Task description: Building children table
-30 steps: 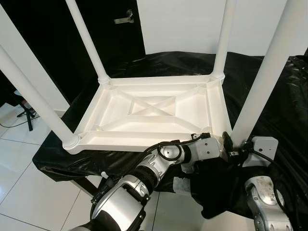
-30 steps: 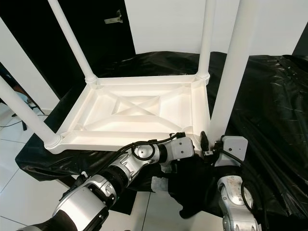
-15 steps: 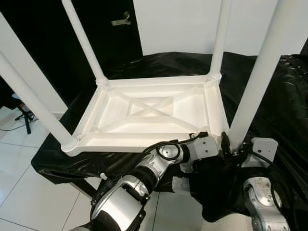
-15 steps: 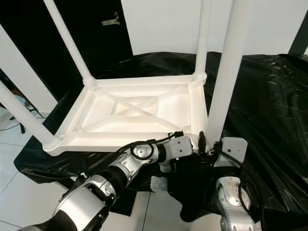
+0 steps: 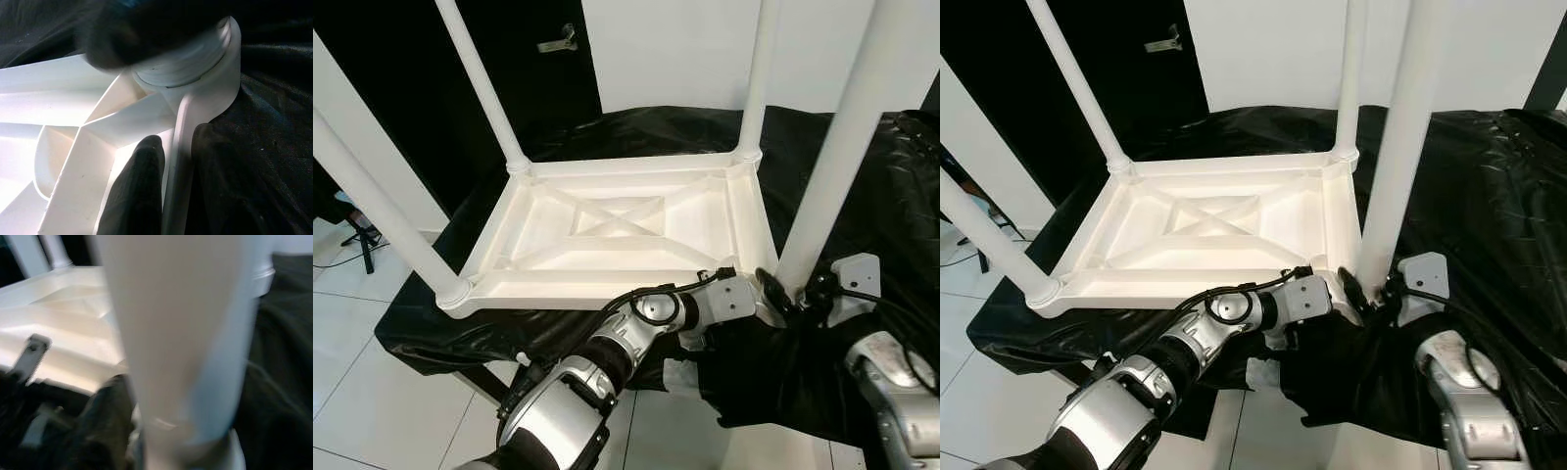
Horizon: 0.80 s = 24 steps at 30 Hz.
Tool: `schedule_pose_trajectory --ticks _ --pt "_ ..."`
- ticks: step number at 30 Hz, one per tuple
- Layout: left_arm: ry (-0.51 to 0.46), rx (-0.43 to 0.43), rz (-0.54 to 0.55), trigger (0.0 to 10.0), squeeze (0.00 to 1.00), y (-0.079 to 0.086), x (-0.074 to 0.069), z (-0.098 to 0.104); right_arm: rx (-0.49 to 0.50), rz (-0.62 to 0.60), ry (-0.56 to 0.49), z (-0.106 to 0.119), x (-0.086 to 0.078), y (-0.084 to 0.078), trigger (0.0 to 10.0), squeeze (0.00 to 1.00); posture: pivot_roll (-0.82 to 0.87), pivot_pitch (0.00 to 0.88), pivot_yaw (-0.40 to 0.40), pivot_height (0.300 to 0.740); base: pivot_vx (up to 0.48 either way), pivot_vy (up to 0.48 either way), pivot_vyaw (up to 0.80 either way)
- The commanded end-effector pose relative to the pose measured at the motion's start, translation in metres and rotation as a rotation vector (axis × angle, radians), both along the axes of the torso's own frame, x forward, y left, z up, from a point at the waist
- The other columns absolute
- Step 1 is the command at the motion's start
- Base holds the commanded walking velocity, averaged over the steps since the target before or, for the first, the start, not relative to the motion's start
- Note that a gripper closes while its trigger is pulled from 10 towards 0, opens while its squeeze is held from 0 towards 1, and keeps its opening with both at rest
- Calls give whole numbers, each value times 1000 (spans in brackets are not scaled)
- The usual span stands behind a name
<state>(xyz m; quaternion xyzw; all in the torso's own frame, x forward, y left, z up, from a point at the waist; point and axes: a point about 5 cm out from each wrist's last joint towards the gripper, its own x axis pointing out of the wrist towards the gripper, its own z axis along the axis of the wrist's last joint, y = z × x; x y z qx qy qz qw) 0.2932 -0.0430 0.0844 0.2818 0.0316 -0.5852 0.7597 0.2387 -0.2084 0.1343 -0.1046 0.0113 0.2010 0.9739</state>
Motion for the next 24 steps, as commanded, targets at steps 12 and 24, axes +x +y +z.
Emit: schedule_pose_trajectory --ticks 12,24 --pt "123 138 124 10000 0 10 -18 -46 -12 84 131 -7 3 -8 0 0 7 0 87 740 0 0 0" --pt "123 137 126 10000 0 10 -18 -46 117 -326 -38 -13 -6 10 0 0 14 0 85 740 0 0 0"
